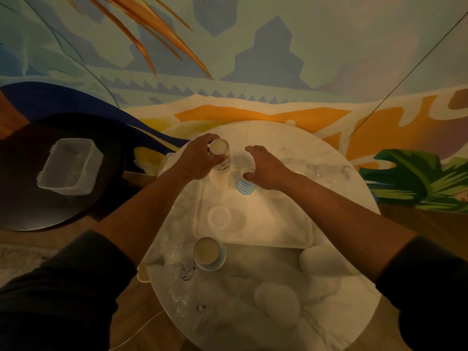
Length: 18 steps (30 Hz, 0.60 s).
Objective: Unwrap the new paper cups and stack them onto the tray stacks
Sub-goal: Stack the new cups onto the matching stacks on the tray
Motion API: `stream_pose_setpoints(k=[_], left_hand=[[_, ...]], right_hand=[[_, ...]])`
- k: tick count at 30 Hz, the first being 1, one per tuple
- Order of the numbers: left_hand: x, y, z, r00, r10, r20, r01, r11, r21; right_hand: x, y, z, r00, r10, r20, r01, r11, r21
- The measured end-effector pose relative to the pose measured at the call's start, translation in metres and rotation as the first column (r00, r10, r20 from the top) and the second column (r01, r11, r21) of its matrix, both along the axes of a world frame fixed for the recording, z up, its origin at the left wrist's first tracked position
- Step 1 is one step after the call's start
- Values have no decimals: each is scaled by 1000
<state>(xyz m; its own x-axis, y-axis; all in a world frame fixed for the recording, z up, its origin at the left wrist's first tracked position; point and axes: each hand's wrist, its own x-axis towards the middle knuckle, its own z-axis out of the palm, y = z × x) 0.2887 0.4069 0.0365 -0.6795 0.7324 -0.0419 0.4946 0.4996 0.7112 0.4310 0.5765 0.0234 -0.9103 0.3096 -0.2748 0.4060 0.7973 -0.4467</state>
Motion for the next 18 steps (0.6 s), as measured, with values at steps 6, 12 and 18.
stream_pose_setpoints(k=[6, 12, 18], left_hand=[[3, -19, 2, 988, 125, 92, -124, 992, -18], [35, -86, 8, 986, 62, 158, -61, 998, -14], [91, -157, -7, 881, 1, 474, -52, 994, 94]], right_hand=[[20, -22, 26, 997, 21, -79, -25, 998, -51], [57, -62, 68, 989, 63, -134, -88, 978, -190], [108, -101, 72, 985, 82, -152, -133, 922, -363]])
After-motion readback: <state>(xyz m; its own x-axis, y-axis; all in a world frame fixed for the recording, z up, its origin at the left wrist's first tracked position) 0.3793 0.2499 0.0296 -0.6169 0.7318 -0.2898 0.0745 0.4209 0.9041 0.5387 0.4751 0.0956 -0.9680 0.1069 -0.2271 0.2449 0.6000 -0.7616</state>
